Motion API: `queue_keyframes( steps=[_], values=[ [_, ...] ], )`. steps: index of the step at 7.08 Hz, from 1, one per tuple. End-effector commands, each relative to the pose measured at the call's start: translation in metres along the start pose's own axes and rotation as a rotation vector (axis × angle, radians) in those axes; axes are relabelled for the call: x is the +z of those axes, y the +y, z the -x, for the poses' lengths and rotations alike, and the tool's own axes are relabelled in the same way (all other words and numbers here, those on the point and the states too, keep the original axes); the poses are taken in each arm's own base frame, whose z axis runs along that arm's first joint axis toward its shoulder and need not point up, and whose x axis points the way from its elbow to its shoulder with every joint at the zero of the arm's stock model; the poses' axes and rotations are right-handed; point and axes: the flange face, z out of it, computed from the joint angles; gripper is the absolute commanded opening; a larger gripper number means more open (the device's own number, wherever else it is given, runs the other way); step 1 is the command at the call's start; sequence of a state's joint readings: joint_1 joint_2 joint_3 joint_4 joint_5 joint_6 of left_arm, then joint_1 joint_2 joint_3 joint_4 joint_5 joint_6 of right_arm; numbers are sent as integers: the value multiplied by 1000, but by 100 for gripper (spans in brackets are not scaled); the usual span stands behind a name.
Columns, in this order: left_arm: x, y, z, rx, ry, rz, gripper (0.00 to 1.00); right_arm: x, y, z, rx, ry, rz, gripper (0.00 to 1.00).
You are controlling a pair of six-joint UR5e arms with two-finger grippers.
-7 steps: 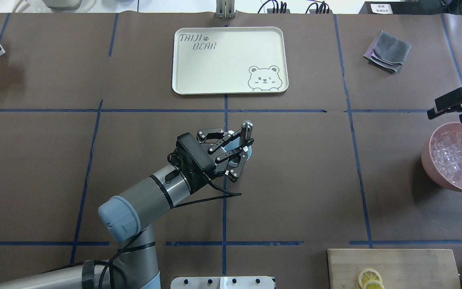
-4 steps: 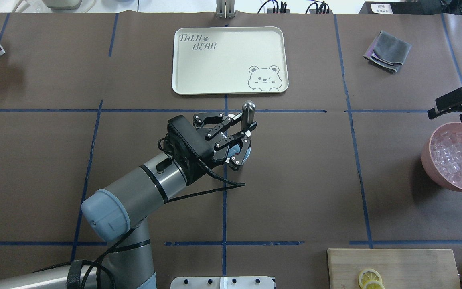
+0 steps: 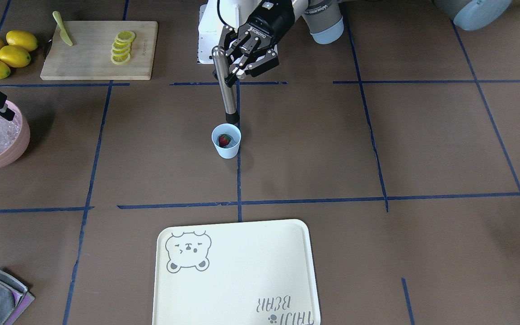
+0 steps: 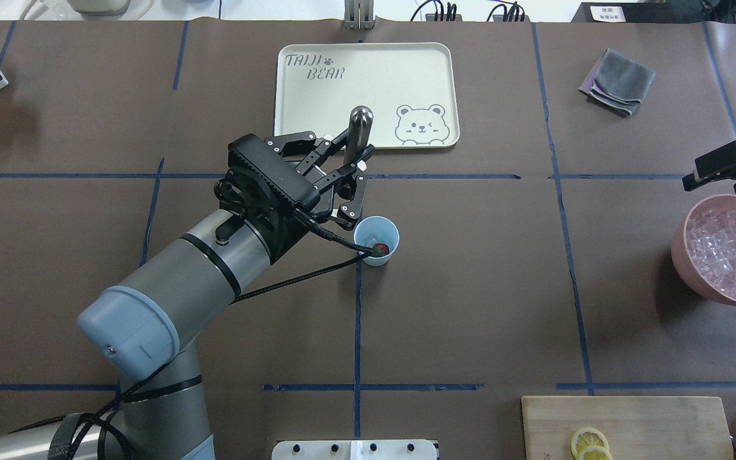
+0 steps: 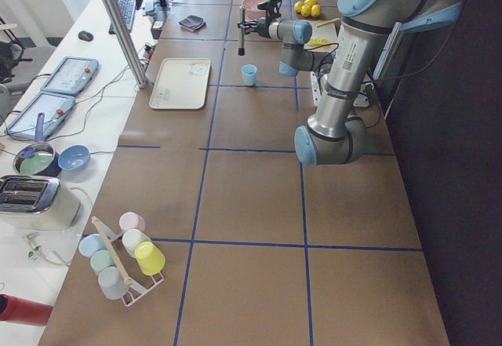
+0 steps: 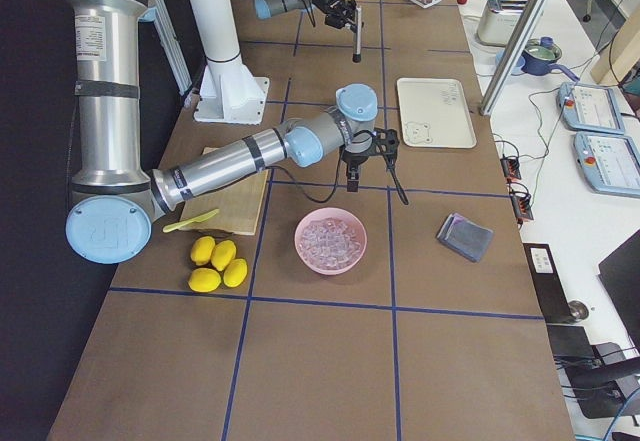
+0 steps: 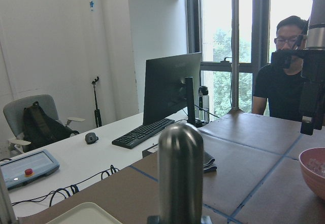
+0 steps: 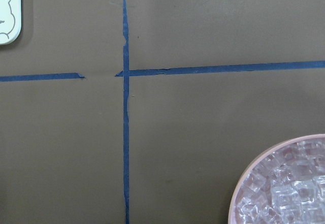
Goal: Mash ice and strawberries in cup
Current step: 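Lift the pestle out of the cup and draw the left arm back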
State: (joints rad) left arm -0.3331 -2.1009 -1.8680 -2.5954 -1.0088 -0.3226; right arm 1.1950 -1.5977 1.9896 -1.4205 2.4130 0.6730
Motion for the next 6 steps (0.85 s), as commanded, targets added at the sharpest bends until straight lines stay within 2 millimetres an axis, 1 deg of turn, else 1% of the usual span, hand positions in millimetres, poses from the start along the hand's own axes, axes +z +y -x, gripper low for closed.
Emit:
queue_keyframes(
  steps=[1, 2, 3, 4, 5, 6],
  values=[
    [-9, 43, 44, -17, -67, 74, 0, 1, 1, -2, 1, 3, 2, 100],
    [-11, 61, 64, 19, -107, 122, 0, 2, 0, -3, 2, 4, 3, 100],
    [-7, 68, 89, 63, -167, 169, 0, 2, 0, -4, 2, 7, 2, 100],
    [-16, 93, 139, 115, -254, 243, 0, 3, 0, -4, 3, 8, 2, 100],
    [-24, 108, 176, 110, -266, 301, 0, 2, 0, -4, 4, 7, 2, 100],
    [-47, 136, 221, 119, -253, 409, 0, 3, 0, -4, 3, 8, 2, 100]
  ],
)
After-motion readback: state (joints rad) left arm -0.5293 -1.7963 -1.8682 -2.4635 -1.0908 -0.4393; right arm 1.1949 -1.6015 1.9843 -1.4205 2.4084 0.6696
